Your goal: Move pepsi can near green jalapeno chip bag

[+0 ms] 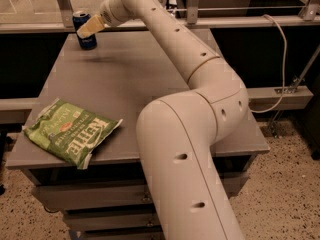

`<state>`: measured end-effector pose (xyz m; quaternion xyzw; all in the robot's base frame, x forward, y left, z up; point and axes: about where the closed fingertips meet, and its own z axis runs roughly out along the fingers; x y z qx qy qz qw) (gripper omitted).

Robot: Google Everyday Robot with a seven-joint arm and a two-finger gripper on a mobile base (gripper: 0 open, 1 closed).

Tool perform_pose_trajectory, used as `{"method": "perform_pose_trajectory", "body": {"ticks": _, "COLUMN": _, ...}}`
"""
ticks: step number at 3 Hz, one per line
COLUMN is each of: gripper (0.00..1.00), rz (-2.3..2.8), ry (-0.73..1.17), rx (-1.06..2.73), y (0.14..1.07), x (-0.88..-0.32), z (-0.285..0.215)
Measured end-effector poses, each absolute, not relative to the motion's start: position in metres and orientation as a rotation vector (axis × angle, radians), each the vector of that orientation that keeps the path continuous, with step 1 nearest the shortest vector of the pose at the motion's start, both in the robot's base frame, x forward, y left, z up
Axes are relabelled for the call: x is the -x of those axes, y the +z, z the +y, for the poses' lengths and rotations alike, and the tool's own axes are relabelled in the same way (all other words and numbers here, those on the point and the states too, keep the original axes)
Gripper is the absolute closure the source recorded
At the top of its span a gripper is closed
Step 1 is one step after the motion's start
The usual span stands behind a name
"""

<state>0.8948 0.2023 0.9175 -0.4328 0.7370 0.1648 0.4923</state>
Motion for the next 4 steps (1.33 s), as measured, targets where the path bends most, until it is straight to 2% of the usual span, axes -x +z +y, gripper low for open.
{"method": "perform_pose_trajectory", "body": {"ticks": 2, "gripper": 0.0, "rz": 1.866, "ry": 0.467, "rx": 0.984, "y": 0.904, "x": -0.867, "z": 0.221}}
{"method": "perform_pose_trajectory", "body": {"ticks": 4, "gripper": 0.0, "rz": 1.846, "ry": 0.463, "rx": 0.969, "y": 0.91, "x": -0.878, "z": 0.239}}
